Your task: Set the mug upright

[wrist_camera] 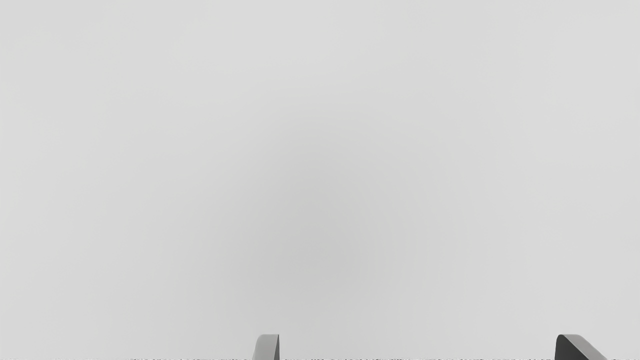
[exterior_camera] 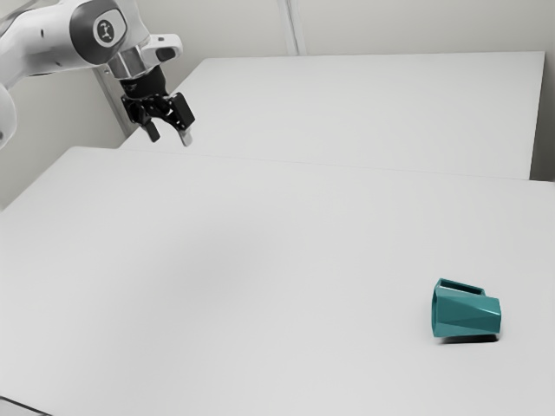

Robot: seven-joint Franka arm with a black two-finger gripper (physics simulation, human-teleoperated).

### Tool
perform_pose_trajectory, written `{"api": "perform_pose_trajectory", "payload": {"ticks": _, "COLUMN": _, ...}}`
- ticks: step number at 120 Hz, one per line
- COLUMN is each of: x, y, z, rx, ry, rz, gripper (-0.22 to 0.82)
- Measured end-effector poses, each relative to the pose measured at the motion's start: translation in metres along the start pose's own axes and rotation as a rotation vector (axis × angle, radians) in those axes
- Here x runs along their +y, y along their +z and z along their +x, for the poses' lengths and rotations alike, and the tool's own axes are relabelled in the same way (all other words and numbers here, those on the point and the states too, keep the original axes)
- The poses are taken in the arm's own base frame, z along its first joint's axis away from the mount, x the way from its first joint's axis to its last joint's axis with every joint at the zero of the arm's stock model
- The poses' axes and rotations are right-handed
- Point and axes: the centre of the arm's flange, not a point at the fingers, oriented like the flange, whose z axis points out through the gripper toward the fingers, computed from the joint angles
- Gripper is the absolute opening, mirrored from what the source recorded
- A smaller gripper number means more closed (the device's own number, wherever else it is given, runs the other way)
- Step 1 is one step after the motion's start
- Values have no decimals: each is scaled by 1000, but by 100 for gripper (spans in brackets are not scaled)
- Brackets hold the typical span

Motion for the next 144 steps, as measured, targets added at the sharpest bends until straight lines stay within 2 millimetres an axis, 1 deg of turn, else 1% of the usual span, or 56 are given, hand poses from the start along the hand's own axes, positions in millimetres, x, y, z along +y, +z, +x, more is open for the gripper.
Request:
{"api": "perform_pose_trajectory", "payload": {"ticks": 24, "x": 0, "y": 1, "z": -1, "rx": -8, "ry": 0, "rz": -3, "gripper": 60}}
{"api": "perform_pose_trajectory", "payload": {"ticks": 35, "x": 4, "y": 3, "z": 0, "rx": -12, "ry": 6, "rz": -5, "gripper": 60}}
{"api": "perform_pose_trajectory", "payload": {"ticks": 45, "x": 13, "y": 19, "z": 0, "rx": -38, "ry": 15, "rz": -40, "gripper": 60}}
{"api": "perform_pose_trajectory", "payload": {"ticks": 60, "x": 34, "y": 54, "z": 3, "rx": -53, "ry": 6, "rz": -204, "gripper": 60}}
{"api": "perform_pose_trajectory", "payload": {"ticks": 66, "x": 48, "y": 75, "z": 2, "rx": -59, "ry": 1, "rz": -284, "gripper": 60}}
{"api": "perform_pose_trajectory", "payload": {"ticks": 81, "x": 111, "y": 129, "z": 4, "rx": -53, "ry": 7, "rz": -445, "gripper": 60}}
{"api": "perform_pose_trajectory", "payload": {"ticks": 91, "x": 142, "y": 156, "z": 8, "rx": -28, "ry": -18, "rz": -523, "gripper": 60}}
{"api": "perform_pose_trajectory", "payload": {"ticks": 99, "x": 164, "y": 176, "z": 5, "rx": -7, "ry": -51, "rz": -578, "gripper": 60}}
{"api": "perform_pose_trajectory", "payload": {"ticks": 108, "x": 192, "y": 187, "z": 3, "rx": 27, "ry": -70, "rz": -608, "gripper": 60}}
{"api": "perform_pose_trajectory", "payload": {"ticks": 125, "x": 238, "y": 213, "z": -9, "rx": 68, "ry": -119, "rz": -620, "gripper": 60}}
{"api": "perform_pose_trajectory", "payload": {"ticks": 135, "x": 257, "y": 223, "z": -12, "rx": 93, "ry": -159, "rz": -636, "gripper": 60}}
{"api": "perform_pose_trajectory", "payload": {"ticks": 144, "x": 267, "y": 238, "z": -10, "rx": 102, "ry": -209, "rz": -658, "gripper": 60}}
